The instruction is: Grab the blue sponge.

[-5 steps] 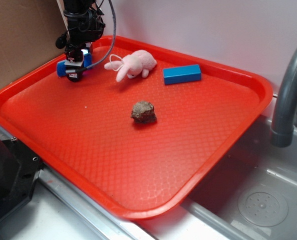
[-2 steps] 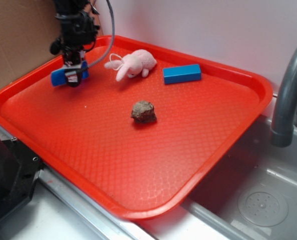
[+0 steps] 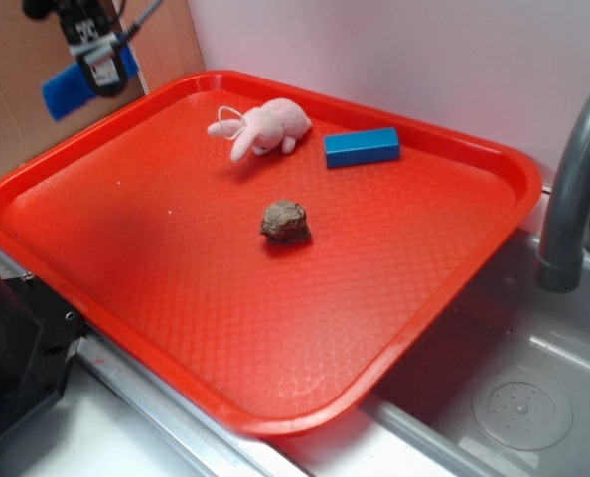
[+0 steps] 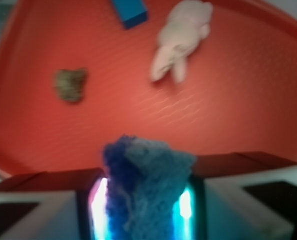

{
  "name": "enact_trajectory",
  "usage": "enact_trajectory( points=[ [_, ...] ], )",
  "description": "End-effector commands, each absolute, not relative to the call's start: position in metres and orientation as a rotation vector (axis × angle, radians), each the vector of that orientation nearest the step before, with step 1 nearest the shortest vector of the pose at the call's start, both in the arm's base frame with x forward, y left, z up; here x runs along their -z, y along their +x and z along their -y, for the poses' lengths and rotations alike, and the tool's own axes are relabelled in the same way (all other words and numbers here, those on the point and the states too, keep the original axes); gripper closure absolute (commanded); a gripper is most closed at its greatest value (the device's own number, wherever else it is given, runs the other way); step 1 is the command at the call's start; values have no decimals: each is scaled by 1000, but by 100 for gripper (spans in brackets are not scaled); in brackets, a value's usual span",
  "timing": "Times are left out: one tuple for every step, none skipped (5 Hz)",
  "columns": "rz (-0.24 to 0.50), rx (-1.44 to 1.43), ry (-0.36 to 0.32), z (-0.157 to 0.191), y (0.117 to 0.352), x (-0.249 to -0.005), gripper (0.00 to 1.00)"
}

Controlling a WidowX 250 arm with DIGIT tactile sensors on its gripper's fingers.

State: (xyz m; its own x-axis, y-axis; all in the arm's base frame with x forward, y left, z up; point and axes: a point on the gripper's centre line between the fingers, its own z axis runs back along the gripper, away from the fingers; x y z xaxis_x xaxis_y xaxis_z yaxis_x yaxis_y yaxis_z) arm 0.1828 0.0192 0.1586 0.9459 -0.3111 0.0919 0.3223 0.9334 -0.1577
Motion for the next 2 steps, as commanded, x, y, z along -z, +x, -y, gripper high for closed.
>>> enact_trajectory(
  points=[
    [29, 19, -284, -21, 207, -190, 100],
    [45, -126, -269, -47, 222, -162, 100]
  ],
)
